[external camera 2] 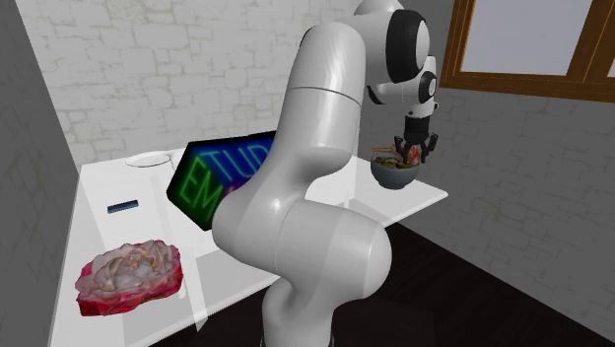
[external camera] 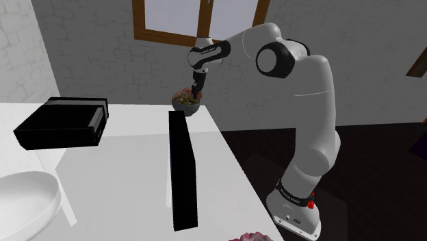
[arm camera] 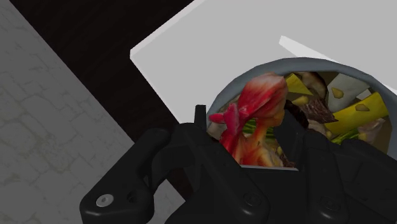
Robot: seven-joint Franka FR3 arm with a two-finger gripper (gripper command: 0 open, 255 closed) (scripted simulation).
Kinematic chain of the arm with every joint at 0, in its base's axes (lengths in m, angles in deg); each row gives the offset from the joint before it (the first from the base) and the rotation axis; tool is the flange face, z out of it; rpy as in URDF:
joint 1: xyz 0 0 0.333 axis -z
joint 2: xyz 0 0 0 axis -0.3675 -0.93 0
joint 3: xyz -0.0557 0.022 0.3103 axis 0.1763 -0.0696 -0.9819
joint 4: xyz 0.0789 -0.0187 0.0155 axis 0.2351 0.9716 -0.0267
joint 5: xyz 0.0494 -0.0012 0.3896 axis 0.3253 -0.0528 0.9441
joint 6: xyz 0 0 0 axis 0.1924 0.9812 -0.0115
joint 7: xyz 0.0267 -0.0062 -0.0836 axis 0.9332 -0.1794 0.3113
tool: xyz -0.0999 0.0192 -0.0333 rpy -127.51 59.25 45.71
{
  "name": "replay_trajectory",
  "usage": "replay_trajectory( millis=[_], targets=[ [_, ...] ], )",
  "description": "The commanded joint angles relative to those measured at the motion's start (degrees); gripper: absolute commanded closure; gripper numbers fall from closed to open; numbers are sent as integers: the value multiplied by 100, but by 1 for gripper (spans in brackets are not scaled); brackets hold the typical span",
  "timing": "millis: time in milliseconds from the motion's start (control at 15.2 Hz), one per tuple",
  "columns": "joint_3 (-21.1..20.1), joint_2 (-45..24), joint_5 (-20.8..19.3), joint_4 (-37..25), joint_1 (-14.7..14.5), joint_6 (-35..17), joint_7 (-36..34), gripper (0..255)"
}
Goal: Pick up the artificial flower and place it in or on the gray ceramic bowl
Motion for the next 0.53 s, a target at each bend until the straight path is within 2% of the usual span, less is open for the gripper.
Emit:
replay_trajectory(
  millis=[0,66,132,462],
  targets=[
    [-3,-11,2,13,-1,-8,1,255],
    [-3,-11,2,13,-1,-8,1,255],
    [-3,-13,2,12,-2,-9,1,0],
    [-3,-11,2,13,-1,-8,1,0]
  ],
)
